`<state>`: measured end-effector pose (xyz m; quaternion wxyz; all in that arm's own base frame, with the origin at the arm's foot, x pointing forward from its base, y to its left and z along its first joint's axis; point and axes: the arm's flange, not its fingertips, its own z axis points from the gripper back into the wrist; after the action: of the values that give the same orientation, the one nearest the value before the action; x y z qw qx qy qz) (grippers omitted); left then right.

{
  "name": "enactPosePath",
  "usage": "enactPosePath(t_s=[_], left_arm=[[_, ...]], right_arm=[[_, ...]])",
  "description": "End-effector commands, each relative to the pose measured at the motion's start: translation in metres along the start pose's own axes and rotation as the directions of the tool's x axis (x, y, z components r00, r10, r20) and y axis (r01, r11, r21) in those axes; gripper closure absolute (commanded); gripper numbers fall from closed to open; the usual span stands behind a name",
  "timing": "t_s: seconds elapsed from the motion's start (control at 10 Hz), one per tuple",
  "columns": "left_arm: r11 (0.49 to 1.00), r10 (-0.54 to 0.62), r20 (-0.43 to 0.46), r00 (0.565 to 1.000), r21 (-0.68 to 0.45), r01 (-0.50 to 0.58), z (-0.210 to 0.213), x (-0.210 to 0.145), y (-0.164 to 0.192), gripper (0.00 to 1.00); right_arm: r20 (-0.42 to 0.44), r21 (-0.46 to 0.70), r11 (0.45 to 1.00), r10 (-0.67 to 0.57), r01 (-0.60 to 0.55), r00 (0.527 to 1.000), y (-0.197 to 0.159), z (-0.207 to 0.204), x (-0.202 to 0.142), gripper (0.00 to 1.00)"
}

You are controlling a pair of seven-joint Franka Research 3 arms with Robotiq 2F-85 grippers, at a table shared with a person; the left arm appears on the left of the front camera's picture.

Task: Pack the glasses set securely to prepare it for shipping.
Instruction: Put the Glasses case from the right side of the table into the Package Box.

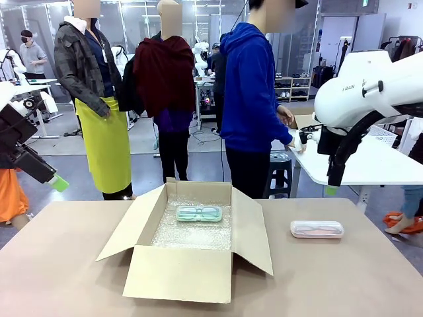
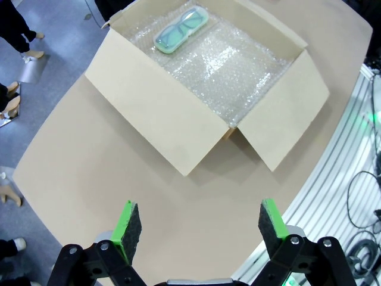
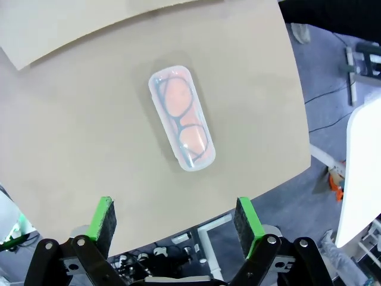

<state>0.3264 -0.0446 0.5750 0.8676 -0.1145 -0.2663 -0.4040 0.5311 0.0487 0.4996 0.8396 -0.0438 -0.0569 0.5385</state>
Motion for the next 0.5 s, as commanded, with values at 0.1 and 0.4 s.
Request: enactPosePath(t_s=[0.1, 0.4], left_arm=[[1.0, -0.009, 0.01, 1.0, -0.009, 0.01, 0.003, 0.0, 0.001, 0.0], [1.0, -0.009, 0.01, 1.0, -0.009, 0.01, 0.003, 0.0, 0.001, 0.0]], right_arm=[[-0.052, -0.015, 0.973, 0.229, -0.23, 0.972, 0.008, -0.014, 0.005, 0.0], [-0.033, -0.003, 0.891, 0.454, -0.455, 0.89, -0.003, -0.053, 0.012, 0.0]])
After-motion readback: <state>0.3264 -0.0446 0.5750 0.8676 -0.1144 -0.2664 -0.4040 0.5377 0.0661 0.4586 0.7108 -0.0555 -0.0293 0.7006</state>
